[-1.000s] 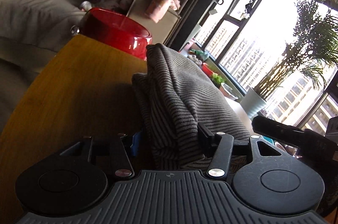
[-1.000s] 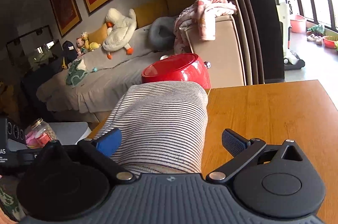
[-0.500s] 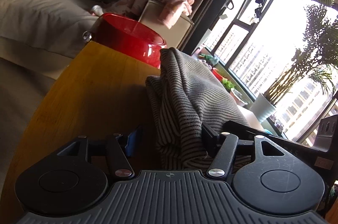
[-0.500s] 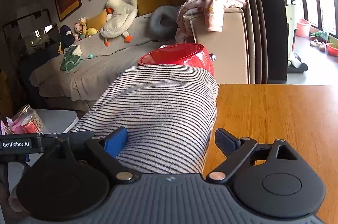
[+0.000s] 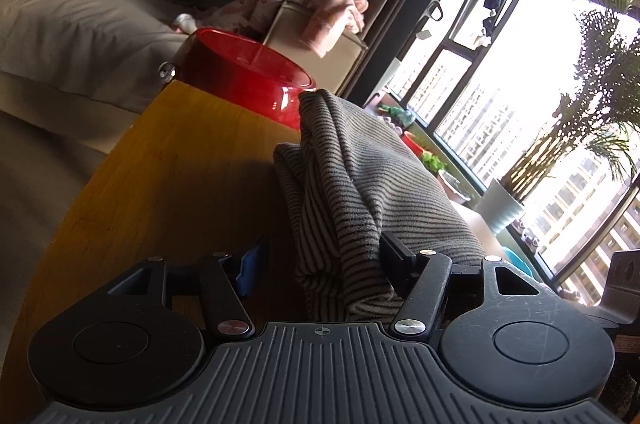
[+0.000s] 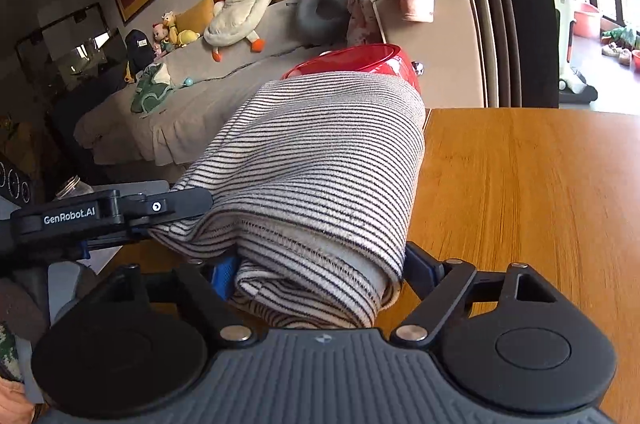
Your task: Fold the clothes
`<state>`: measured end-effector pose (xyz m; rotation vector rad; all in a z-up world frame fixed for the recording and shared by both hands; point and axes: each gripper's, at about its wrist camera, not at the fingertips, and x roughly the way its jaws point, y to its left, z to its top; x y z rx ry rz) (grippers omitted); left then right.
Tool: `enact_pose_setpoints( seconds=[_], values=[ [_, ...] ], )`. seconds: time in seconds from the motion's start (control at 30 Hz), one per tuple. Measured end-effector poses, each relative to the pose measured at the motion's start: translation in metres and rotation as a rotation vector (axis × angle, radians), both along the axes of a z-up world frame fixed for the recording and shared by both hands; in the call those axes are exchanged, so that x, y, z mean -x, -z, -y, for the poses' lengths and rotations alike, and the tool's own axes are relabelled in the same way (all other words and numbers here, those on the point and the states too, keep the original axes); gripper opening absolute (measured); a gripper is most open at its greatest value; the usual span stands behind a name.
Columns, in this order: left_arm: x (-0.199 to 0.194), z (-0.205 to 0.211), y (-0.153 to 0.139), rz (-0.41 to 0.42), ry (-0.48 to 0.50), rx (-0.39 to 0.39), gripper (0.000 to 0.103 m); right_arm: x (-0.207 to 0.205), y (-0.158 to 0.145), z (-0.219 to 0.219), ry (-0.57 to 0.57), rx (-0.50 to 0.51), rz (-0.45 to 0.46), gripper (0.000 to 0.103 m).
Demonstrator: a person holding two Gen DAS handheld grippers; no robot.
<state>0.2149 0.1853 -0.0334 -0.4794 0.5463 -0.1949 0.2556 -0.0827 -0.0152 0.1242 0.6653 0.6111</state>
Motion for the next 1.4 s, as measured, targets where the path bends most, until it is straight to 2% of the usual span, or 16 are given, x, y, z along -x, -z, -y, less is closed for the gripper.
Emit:
enact_pose_setpoints(
  seconds=[0.13,0.2,0.27,0.33,0.4,0.5,0.63,0.73,0.97,1.0,1.07,1.4],
  values=[
    [-0.002,-0.005,0.003,0.005,-0.013,0.016,0.072,-0.006,-0.003,-0.005,0.006,0.044,0.048,0.082],
    [0.0,-0.004,0.003,0.014,-0.022,0.006,0.074,-0.008,-0.003,-0.005,0.008,0.046,0.044,0.083],
    [0.005,-0.001,0.001,0.033,-0.041,-0.013,0.08,-0.008,-0.001,-0.003,-0.004,0.047,0.024,0.087],
    [0.012,0.002,-0.002,0.062,-0.074,-0.042,0.086,-0.003,-0.001,-0.001,0.024,0.057,0.02,0.101],
    [0.022,0.006,-0.004,0.084,-0.102,-0.065,0.09,0.004,-0.001,0.003,0.049,0.058,0.027,0.103],
    [0.038,0.015,-0.004,0.065,-0.111,-0.057,0.095,0.017,-0.001,0.011,0.09,0.053,0.03,0.103],
    [0.062,0.04,-0.001,-0.008,-0.092,-0.066,0.1,0.033,0.002,0.023,0.174,0.115,-0.022,0.103],
    [0.079,0.063,-0.003,-0.045,-0.099,-0.134,0.103,0.052,0.003,0.035,0.194,0.138,-0.022,0.103],
    [0.095,0.121,-0.004,-0.208,-0.177,-0.493,0.103,0.087,0.004,0.06,0.265,0.266,-0.021,0.103],
    [0.097,0.126,-0.004,-0.218,-0.186,-0.512,0.103,0.088,0.005,0.061,0.271,0.286,-0.021,0.103],
    [0.103,0.132,-0.004,-0.226,-0.207,-0.498,0.103,0.089,0.006,0.059,0.265,0.327,-0.017,0.103],
    [0.101,0.132,-0.004,-0.204,-0.219,-0.487,0.103,0.09,0.007,0.063,0.257,0.318,-0.011,0.103]
  ],
)
